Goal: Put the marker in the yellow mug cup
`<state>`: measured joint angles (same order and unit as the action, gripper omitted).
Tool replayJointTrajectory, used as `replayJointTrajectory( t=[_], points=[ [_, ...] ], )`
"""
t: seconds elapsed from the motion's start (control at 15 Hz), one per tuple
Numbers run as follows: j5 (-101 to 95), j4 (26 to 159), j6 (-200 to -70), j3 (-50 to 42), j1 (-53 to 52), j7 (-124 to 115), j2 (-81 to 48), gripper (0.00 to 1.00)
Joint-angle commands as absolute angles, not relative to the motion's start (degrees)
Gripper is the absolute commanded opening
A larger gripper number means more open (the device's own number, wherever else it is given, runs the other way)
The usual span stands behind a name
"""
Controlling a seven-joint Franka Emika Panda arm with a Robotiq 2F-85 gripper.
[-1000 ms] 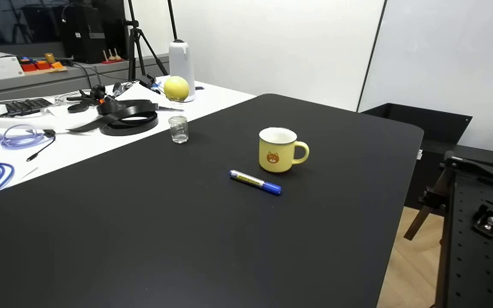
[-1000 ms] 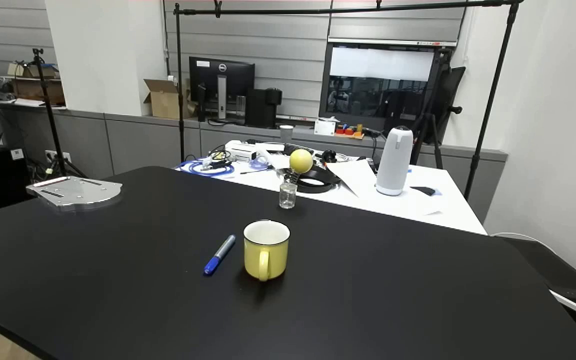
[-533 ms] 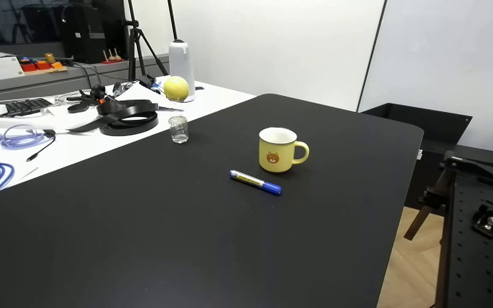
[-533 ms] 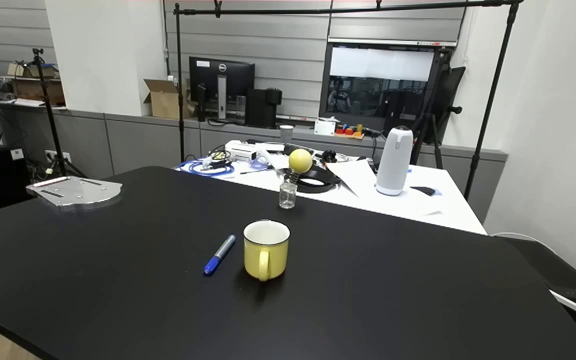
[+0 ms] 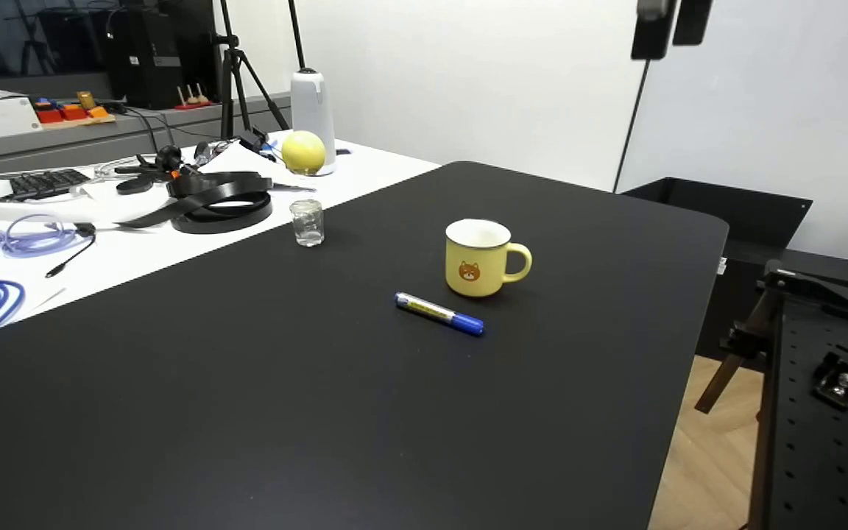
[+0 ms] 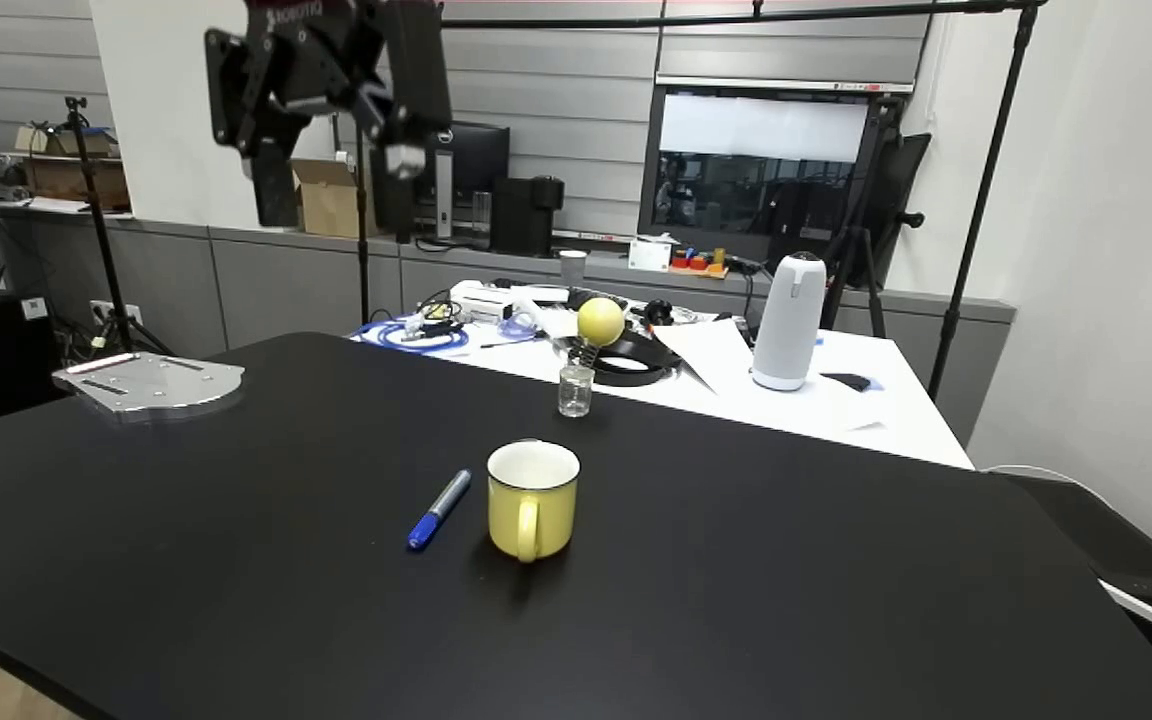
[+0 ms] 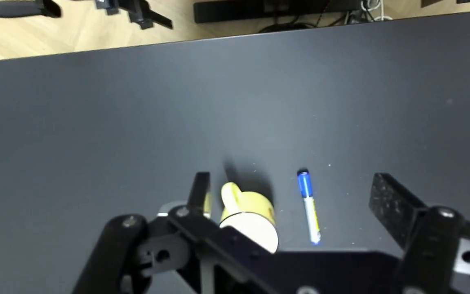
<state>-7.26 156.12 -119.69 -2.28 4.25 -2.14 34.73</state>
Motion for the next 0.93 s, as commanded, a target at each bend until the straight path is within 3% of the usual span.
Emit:
replayJointTrajectory(
  t=[0.0, 0.13, 0.2, 0.87],
  points=[
    [-3.63, 161.87, -132.97, -0.51, 2.35, -5.50, 30.31, 1.00],
    [-6.22, 160.73, -143.08, 3.00, 4.10, -10.32, 24.19, 1.00],
    [-4.65, 160.84, -136.76, 0.55, 3.19, -5.10, 28.61, 1.00],
    [-17.05, 159.50, -148.30, 9.18, 8.38, -20.11, 15.37, 1.00]
  ],
)
